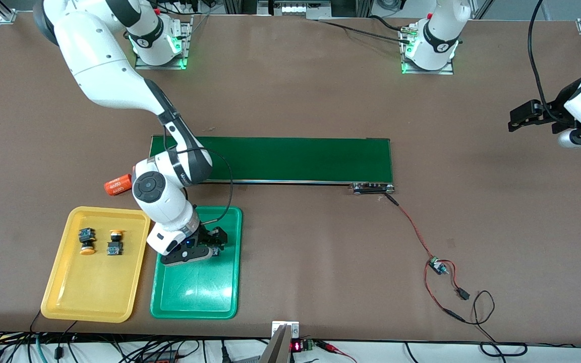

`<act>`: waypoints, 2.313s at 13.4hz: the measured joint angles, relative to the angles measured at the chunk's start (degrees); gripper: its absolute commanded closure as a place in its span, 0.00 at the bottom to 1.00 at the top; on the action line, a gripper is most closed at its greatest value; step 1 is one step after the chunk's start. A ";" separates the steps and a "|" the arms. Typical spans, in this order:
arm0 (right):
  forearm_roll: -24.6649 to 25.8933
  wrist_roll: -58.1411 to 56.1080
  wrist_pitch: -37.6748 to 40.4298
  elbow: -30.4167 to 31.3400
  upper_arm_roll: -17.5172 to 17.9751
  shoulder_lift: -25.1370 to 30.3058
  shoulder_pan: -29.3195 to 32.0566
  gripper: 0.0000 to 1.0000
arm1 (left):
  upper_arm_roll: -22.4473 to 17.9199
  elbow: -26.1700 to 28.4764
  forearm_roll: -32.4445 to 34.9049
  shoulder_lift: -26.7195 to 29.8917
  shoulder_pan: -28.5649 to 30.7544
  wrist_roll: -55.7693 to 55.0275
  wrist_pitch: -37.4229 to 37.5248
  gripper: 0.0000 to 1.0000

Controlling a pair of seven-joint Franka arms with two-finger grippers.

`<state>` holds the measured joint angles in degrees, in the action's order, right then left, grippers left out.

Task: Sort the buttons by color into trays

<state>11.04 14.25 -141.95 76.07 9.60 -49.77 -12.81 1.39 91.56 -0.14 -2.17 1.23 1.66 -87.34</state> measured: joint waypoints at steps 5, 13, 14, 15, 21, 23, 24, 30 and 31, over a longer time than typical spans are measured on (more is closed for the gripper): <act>-1.68 0.00 20.87 0.05 -0.03 11.97 1.24 0.00 | 0.00 -0.03 0.00 -0.02 0.00 0.00 0.06 0.00; -4.38 -0.45 45.75 1.09 -0.16 30.45 8.74 0.00 | 0.05 -0.06 0.00 -0.02 -0.02 0.00 0.10 0.00; -4.42 -1.17 47.33 2.01 -0.17 32.62 9.91 0.00 | 0.06 -0.06 0.00 -0.02 -0.03 0.00 0.10 0.00; -4.45 -1.84 48.64 3.44 -0.18 34.93 11.01 0.00 | 0.07 -0.06 0.00 -0.02 -0.03 0.00 0.10 0.00; -6.28 -3.30 50.11 17.88 -0.57 48.90 16.81 0.00 | 0.32 -0.12 0.00 -0.02 -0.16 0.00 0.10 0.00; -6.76 -3.37 50.10 21.23 -0.82 50.72 17.23 0.00 | 0.36 -0.15 0.00 -0.01 -0.19 0.00 0.10 0.00; -6.77 -3.73 50.09 22.23 -1.17 51.28 17.24 0.00 | 0.37 -0.20 0.00 -0.02 -0.25 0.00 0.10 0.00; -6.96 -7.53 50.09 23.59 -6.47 52.00 16.91 0.00 | 0.51 -0.41 0.00 -0.01 -0.53 0.00 0.10 0.00; -7.02 -7.89 50.09 23.62 -6.74 52.00 16.89 0.00 | 0.51 -0.41 0.00 -0.01 -0.53 0.00 0.10 0.00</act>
<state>4.02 6.37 -91.85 99.70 2.87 2.23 4.08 1.90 91.15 -0.14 -2.18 0.70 1.66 -87.24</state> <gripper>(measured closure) 0.000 0.000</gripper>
